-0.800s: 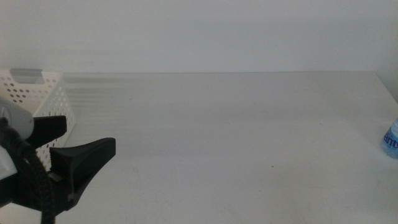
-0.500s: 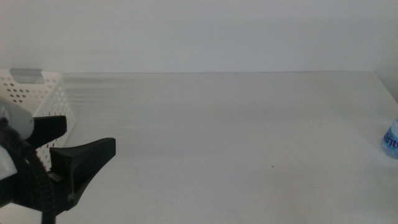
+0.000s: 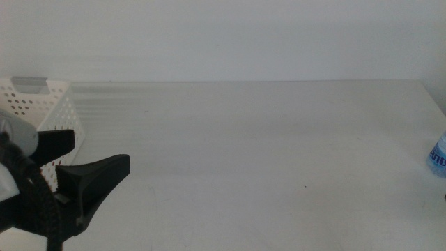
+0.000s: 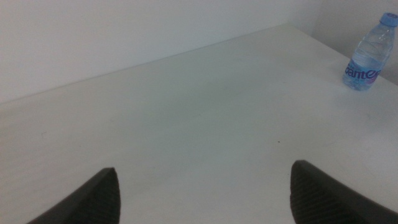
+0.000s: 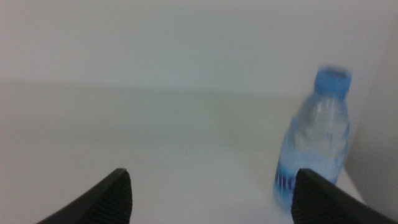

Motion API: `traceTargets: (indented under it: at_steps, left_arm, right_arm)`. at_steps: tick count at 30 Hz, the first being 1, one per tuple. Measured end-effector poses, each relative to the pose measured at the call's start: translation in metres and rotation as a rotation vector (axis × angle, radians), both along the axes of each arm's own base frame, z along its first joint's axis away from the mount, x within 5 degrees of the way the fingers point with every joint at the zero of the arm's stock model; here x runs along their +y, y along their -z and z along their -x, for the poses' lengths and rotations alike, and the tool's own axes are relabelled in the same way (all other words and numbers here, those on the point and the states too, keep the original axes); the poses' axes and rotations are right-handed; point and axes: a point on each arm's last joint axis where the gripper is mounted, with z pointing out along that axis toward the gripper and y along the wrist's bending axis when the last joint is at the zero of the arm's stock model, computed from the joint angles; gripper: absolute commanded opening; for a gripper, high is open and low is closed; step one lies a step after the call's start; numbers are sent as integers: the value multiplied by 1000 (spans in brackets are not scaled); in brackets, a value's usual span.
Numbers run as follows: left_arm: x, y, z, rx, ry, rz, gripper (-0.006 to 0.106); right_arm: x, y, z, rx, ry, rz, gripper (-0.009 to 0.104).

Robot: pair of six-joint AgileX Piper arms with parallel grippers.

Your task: Use arms to grab the bottles and put them into the dustbin to the left of the table.

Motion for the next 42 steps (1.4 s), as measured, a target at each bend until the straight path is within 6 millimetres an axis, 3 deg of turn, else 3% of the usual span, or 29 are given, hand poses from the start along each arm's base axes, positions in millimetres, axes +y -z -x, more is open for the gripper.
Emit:
traceTargets:
  at_steps: [5, 16, 32, 42]
  left_arm:
    - [0, 0, 0, 0, 0, 0, 90]
    - [0, 0, 0, 0, 0, 0, 90]
    - [0, 0, 0, 0, 0, 0, 90]
    - [0, 0, 0, 0, 0, 0, 90]
  right_arm:
    - [0, -2, -7, -25, -2, -1, 67]
    - [-8, 15, -35, 52, 112, -113, 67]
    - [-14, 36, -55, 108, 168, -33, 68]
    - [-24, 49, -62, 130, 287, -19, 96]
